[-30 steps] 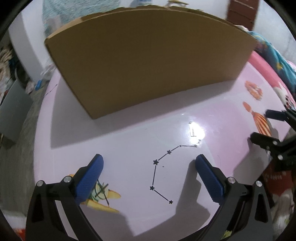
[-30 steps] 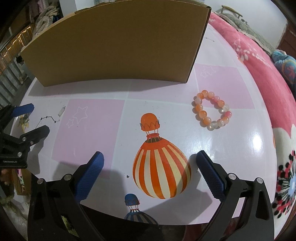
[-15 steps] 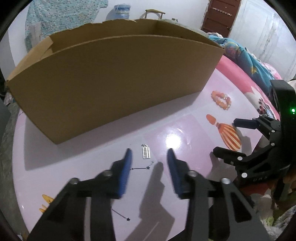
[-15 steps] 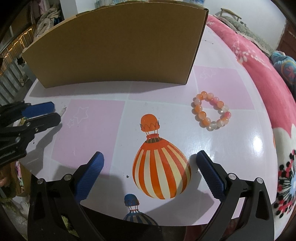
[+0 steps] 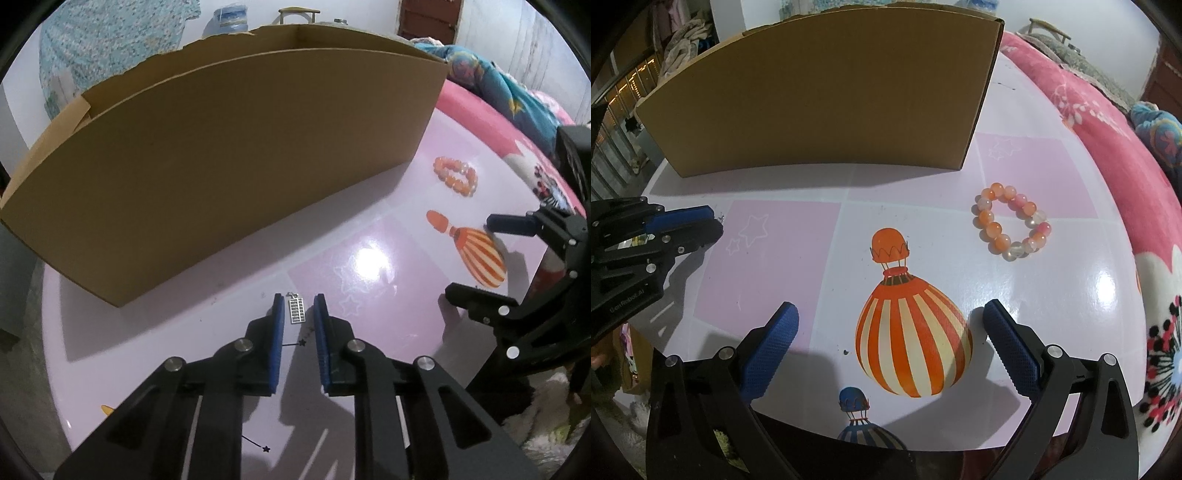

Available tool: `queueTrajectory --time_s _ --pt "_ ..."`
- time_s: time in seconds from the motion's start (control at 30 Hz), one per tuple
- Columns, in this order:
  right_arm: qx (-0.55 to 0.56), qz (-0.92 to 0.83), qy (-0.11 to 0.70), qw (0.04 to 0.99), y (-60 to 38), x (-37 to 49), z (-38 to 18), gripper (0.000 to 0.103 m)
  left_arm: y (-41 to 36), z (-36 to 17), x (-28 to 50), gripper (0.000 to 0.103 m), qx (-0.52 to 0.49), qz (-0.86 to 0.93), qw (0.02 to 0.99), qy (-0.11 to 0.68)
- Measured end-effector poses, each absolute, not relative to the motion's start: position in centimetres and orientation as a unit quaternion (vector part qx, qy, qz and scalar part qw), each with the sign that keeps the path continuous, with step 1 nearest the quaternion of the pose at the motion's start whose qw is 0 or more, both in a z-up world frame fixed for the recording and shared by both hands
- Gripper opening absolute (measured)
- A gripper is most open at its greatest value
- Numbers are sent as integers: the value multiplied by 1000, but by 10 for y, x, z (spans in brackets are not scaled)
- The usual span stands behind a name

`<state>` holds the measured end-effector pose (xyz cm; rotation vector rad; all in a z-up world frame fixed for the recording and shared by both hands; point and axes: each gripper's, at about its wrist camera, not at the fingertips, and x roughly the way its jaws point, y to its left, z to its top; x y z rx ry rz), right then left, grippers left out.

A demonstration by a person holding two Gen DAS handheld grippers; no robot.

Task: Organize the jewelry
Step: 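Lower the left tool onto the small silver charm and close it, then close the right tool on the orange bead bracelet while the left tool holds the silver charm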

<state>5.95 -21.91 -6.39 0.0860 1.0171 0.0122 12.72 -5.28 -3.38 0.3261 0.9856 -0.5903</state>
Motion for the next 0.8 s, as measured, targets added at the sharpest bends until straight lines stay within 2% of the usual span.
queueTrajectory --time_s 0.13,0.8 --pt "41 6 488 872 -220 60 -63 95 -57 -35 127 4 160 -274 830 459" --pt "33 12 472 881 -227 52 -63 95 -40 -21 115 4 140 -276 846 435"
